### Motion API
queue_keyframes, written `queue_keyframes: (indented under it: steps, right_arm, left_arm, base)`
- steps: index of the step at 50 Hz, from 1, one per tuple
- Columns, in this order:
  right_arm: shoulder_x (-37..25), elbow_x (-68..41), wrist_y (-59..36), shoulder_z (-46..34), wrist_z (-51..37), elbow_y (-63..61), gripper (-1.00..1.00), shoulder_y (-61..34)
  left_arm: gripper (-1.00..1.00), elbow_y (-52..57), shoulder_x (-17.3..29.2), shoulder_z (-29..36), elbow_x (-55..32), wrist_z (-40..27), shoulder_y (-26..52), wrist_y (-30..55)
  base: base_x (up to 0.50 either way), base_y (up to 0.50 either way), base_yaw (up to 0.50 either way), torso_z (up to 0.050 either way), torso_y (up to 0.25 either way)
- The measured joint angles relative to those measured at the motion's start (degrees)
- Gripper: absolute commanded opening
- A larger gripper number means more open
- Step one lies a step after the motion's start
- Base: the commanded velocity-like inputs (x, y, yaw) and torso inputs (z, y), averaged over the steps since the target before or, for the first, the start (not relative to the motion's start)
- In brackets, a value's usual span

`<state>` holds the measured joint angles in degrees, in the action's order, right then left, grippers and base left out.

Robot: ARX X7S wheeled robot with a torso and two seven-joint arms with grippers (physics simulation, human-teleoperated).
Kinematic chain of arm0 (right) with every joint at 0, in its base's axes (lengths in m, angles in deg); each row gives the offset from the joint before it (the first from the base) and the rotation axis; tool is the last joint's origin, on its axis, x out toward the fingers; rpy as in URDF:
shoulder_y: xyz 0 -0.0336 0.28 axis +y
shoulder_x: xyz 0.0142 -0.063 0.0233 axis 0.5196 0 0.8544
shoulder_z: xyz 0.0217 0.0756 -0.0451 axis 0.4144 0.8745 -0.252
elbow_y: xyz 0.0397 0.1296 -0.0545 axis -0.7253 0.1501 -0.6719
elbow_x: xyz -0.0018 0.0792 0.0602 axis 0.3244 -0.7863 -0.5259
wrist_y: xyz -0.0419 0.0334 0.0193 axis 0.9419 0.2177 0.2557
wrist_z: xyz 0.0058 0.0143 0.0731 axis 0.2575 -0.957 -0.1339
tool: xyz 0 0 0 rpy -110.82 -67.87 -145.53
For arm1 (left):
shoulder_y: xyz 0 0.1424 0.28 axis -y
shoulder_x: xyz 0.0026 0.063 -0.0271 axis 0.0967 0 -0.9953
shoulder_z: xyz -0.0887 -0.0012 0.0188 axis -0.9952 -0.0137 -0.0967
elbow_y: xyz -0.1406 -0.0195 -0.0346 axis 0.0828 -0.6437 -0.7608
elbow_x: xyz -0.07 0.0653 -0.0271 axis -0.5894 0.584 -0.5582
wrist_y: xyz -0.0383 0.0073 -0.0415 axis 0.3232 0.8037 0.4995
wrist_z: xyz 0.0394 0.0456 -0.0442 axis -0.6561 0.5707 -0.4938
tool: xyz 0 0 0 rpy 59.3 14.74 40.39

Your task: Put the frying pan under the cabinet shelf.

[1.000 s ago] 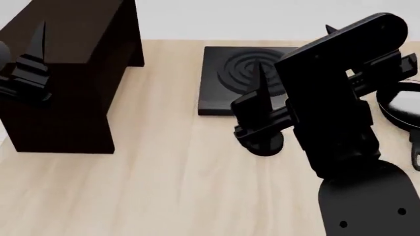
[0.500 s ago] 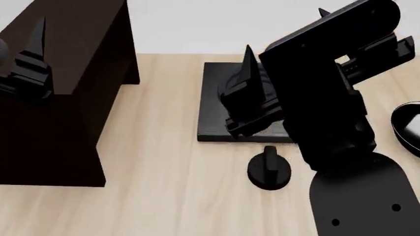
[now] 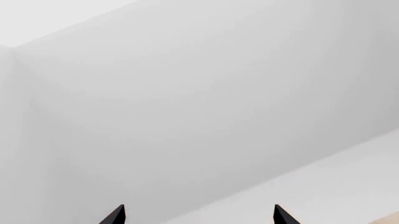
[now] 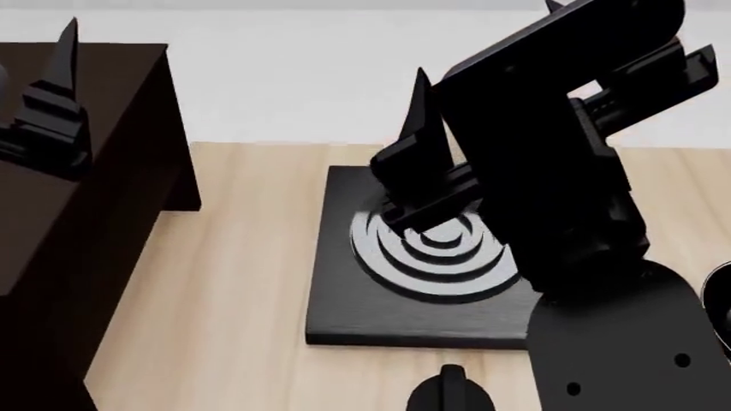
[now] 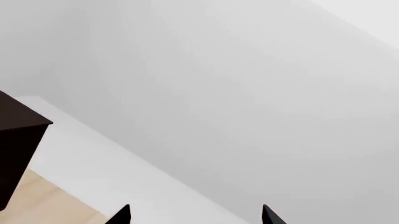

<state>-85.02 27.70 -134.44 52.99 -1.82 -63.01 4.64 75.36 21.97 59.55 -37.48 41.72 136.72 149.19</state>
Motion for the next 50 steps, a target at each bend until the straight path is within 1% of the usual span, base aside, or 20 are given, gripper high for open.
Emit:
queue_keyframes:
  steps: [24,29,38,50]
  right_arm:
    - [-0.3,-0.2,-0.1,0.2,-0.1,-0.2,1.00,-0.8]
    - [0.0,-0.1,-0.7,0.5,-0.7,0.5,1.00,-0.6]
    - [0.8,-0.6,-2.4,3.3,-1.4,-0.3,1.00,1.0]
    - [1.2,-1.7,-8.2,8.7,-1.7,-4.7,1.00,3.9]
  left_arm:
    - [1.00,0.3,0.4,-0.2,-0.3,-0.2,1.3,0.7]
    - [1.00,0.1,0.5,-0.2,-0.3,-0.3,1.5,0.7]
    - [1.00,-0.7,0.9,0.0,-0.3,-0.2,2.6,0.8]
    - [1.00,-2.8,1.3,1.0,-0.1,-0.1,4.9,0.6]
  base:
    - [0.49,-0.09,0.00,0.000,0.001]
    - [0.03,0.00,0.00,0.000,0.000]
    - [0.00,0.00,0.00,0.000,0.000]
    - [0.00,0.00,0.00,0.000,0.000]
